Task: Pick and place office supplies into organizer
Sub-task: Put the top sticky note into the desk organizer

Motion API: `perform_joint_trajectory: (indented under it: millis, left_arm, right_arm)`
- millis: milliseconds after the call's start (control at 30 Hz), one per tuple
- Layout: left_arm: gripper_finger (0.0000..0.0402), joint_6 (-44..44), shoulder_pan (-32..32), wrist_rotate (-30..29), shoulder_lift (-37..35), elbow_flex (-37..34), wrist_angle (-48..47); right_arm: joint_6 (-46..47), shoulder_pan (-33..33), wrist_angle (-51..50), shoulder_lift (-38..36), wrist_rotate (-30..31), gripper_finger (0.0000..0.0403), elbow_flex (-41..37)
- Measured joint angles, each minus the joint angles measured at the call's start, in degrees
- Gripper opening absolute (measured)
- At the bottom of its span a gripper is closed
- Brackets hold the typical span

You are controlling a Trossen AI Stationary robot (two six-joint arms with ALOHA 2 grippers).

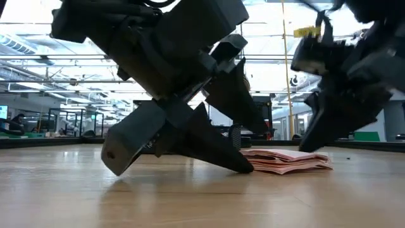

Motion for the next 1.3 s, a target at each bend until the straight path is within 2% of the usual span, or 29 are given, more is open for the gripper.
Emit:
perform_joint_trajectory:
  millis: [167, 333, 500, 767, 967, 1100, 1300]
  left_arm:
    - [0.0235, 0.22, 1.44, 4.13, 0.52, 0.06, -2.34]
    - [0.0236, 0.71, 2.6, 6.41, 0.81, 0.11, -2.81]
    - [0.0236, 3.22, 3.34, 7.11, 0.89, 0.09, -2.0]
    - [0.0237, 3.23, 4.63, 7.59, 0.95, 0.07, -1.3]
    - [0.0233, -0.13, 5.26, 7.12, 0.98, 0.02, -1.07]
    - [0.0201, -2.44, 5.29, 6.59, 1.12, -0.13, -0.38]
    - [0.0108, -3.46, 5.29, 7.51, 1.28, -0.22, -0.41]
  right_arm:
    - [2.74, -0.69, 1.62, -0.03, -0.36, 0.0004, -2.66]
    - [1.54, -1.13, 11.66, -0.16, -2.92, 0.0004, -6.72]
    - [0.25, -1.8, 17.71, -0.12, -6.13, 0.0004, -9.14]
    - [-2.61, -1.64, 21.34, 0.01, -9.34, 0.0004, -9.67]
    - [-5.24, -1.61, 25.92, 1.02, -11.24, 0.0004, -9.67]
    - [-5.61, -1.61, 28.56, 3.0, -12.44, 0.0004, -9.64]
    - [-6.27, -1.63, 29.28, 3.87, -12.3, 0.0004, -9.6]
